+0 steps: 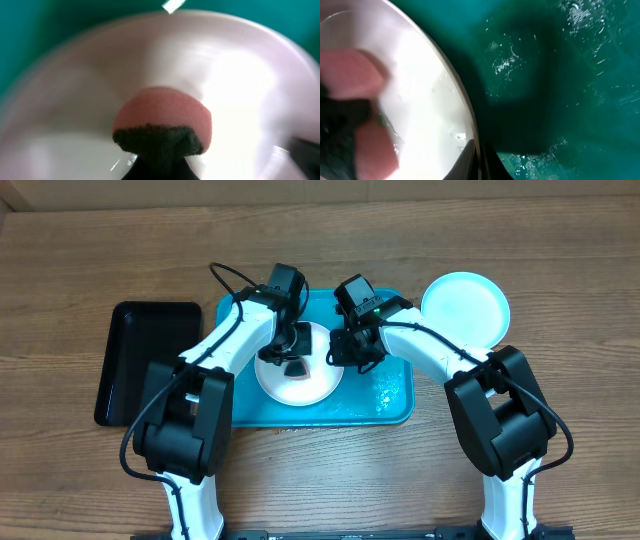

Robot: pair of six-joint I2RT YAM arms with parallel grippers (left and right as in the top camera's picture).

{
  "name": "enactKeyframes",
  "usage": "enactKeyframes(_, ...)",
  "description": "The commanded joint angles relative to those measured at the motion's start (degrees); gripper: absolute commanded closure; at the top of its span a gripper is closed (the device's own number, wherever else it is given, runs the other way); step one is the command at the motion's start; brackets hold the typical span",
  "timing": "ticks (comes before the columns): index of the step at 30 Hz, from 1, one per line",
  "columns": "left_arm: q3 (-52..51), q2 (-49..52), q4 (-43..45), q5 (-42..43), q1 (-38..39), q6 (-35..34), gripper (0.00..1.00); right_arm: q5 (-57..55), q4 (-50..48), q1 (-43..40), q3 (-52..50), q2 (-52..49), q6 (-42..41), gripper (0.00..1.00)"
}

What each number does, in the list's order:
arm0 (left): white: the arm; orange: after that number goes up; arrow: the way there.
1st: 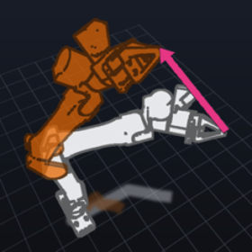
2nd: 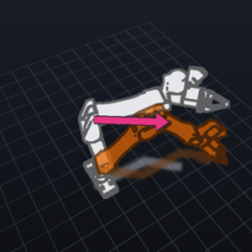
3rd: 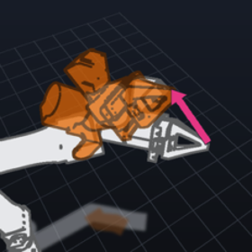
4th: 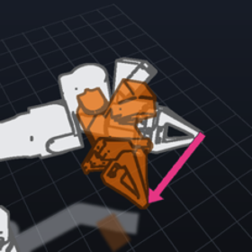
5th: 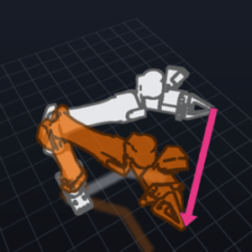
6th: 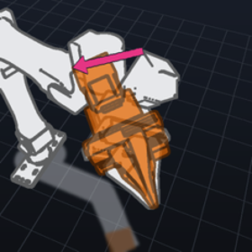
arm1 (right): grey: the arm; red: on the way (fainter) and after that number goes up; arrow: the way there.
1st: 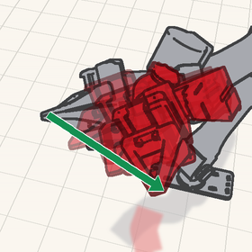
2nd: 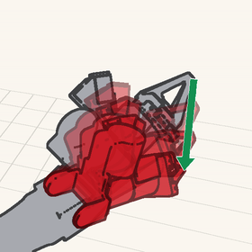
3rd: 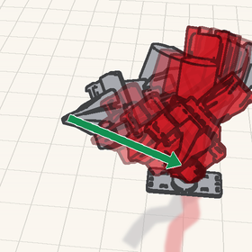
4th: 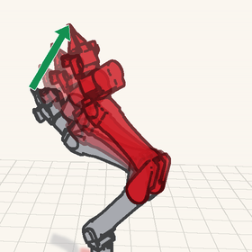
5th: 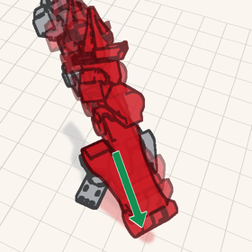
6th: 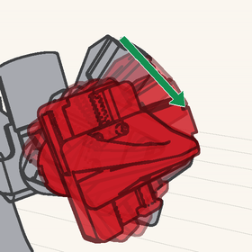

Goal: Clean dirty plates on tray and stack at the side
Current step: 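Scrub the second white plate with the sponge in the left gripper, then return the sponge to the black tray with the left gripper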

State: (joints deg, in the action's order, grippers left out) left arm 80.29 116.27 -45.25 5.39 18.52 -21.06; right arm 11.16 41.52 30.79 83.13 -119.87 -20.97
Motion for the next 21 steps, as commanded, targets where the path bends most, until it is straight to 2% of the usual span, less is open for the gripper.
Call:
enactKeyframes(1,-0.22,0.63,0.31,-13.40,-2.08,1.70,0.96,-0.61,0.57,-0.26,-0.20,0.07,0.39,0.96)
enactKeyframes(5,-0.22,0.63,2.14,-16.61,-4.15,1.70,0.96,-0.59,0.37,-0.28,-0.20,0.07,0.39,0.96)
enactKeyframes(11,0.44,0.59,-0.42,-24.13,-6.84,0.44,0.96,-0.63,0.98,-0.28,-0.20,0.07,0.39,0.96)
enactKeyframes(17,6.69,-2.29,-8.15,-24.33,-8.57,-9.18,0.96,-0.57,0.31,-0.26,-0.20,0.07,0.87,0.96)
enactKeyframes(21,10.51,-6.84,-9.33,-22.21,-11.63,-9.57,0.95,-0.59,0.20,-0.02,0.09,0.09,3.48,0.96)
